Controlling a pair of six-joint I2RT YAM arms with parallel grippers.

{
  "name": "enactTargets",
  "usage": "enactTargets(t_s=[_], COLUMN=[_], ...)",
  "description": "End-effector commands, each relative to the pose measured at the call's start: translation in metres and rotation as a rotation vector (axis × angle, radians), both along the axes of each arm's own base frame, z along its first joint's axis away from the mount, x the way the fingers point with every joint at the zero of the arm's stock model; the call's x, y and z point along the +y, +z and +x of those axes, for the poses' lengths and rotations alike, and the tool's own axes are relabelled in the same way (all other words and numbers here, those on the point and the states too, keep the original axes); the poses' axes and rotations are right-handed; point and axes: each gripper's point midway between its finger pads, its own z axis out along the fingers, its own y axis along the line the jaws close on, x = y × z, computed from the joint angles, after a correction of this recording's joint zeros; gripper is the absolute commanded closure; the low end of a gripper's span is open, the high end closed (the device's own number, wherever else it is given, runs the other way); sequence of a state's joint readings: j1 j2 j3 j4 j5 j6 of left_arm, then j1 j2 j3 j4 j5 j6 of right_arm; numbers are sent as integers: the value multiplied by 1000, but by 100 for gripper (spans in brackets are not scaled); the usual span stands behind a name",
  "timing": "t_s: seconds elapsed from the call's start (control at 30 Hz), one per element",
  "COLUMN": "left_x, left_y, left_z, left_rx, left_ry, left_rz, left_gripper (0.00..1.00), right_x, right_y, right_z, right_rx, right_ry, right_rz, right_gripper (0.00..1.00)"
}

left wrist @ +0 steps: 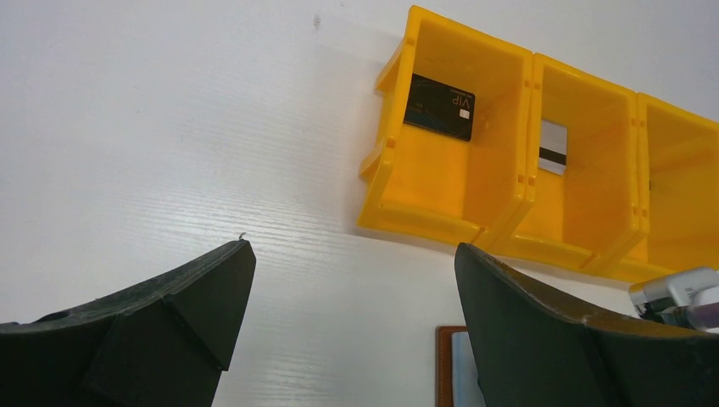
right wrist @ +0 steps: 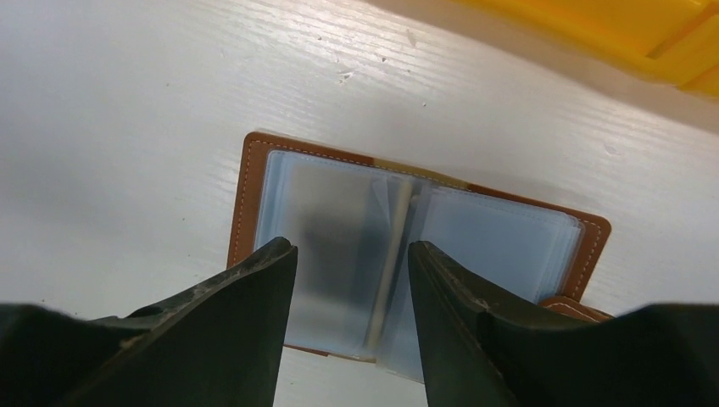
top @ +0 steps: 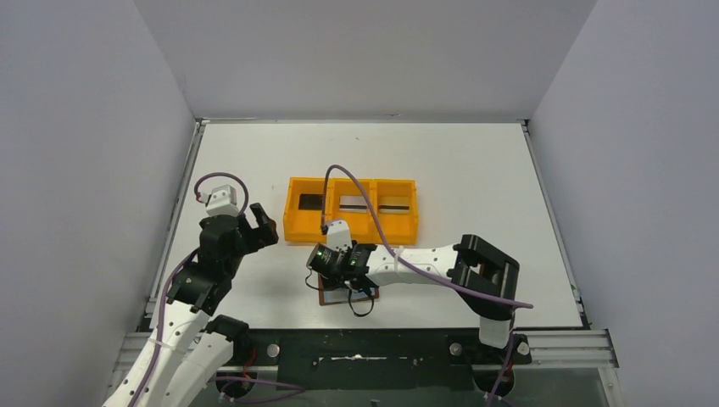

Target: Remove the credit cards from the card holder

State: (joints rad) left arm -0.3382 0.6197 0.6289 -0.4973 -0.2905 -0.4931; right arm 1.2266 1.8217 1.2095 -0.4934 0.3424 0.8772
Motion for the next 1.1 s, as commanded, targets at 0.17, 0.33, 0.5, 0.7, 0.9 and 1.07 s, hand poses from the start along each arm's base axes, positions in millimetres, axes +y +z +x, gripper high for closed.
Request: enactTargets(t_s=[0.17, 0.33, 0.5, 0.7, 0.9, 1.07], left_x=[0, -1, -1, -10, -38, -82], left_y=[11, 10, 10, 8, 7, -1], left_z=[5, 6, 5, 6, 1, -8], left_rx=[-41, -38, -35, -21, 5, 50], left_ry=[5, 3, 0, -44, -163, -326], left_rz=[-14, -13, -12, -31, -122, -319], left_gripper=[10, 10, 10, 10, 10, 16], right_x=[8, 0, 0, 15, 29, 27], right_y=[-21, -27, -22, -7, 29, 49], right_z=[-7, -5, 0, 9, 14, 15], right_rx=[25, 24, 14, 48, 56, 55], right_ry=[25, -3, -18, 13, 90, 121], right_rz=[-80, -121, -83, 161, 469, 671], right_gripper=[48, 61, 84, 100, 100, 100])
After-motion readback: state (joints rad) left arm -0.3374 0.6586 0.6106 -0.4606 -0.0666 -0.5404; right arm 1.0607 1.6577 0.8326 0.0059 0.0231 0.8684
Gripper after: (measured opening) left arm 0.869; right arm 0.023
